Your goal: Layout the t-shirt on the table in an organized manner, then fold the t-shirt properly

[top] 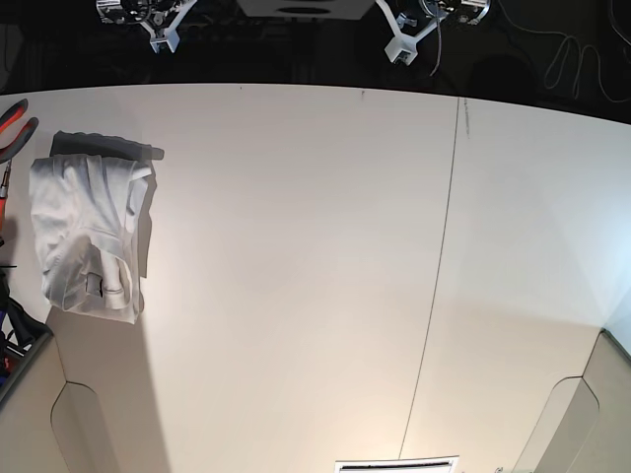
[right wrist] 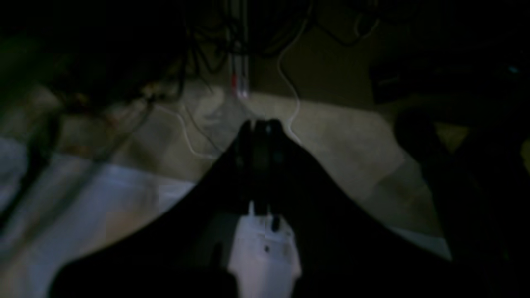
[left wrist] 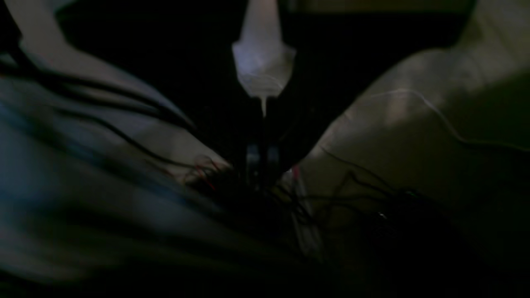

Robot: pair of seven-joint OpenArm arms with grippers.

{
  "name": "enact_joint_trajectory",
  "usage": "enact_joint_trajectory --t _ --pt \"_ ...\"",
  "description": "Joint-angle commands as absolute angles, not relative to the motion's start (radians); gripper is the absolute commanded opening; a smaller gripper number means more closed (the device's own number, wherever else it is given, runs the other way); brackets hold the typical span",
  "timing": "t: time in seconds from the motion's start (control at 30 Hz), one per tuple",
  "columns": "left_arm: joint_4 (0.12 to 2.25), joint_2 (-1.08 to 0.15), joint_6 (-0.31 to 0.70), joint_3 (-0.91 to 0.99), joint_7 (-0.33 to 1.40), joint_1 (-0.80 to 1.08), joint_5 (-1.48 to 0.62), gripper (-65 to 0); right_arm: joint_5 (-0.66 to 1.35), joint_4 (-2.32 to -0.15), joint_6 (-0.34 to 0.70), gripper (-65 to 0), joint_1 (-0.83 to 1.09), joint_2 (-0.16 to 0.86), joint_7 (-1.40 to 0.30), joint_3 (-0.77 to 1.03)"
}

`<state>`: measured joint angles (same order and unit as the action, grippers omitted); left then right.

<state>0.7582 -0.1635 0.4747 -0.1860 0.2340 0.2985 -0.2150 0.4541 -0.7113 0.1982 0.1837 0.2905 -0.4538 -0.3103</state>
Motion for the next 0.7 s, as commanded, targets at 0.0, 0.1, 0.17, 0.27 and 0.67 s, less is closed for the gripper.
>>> enact_joint_trajectory --t 0.0,0.1,0.17,0.27,0.67 --pt "0.764 -0.163 0.482 -0.187 0.207 0.301 -0.196 -65.0 0.457 -0.717 0.193 -65.0 0.172 0.292 -0.452 -0.294" --pt "0.764 -0.163 0.442 -0.187 0.175 0.300 -0.138 -65.0 0.457 -0.717 0.195 -65.0 0.167 0.256 -0.451 -0.243" --pt "0.764 -0.160 0.319 -0.187 0.170 0.299 -0.113 -65.0 0.456 -0.717 0.205 -65.0 0.166 0.229 -0.448 -0.217" --pt "0.764 -0.155 0.101 -0.187 0.147 0.296 -0.061 -65.0 0.456 -0.717 0.217 -65.0 0.166 0.197 -0.435 -0.207" --pt "0.764 -0.130 -0.002 -0.187 0.147 0.297 -0.055 -65.0 0.452 -0.718 0.216 -65.0 0.159 0.163 -0.412 -0.207"
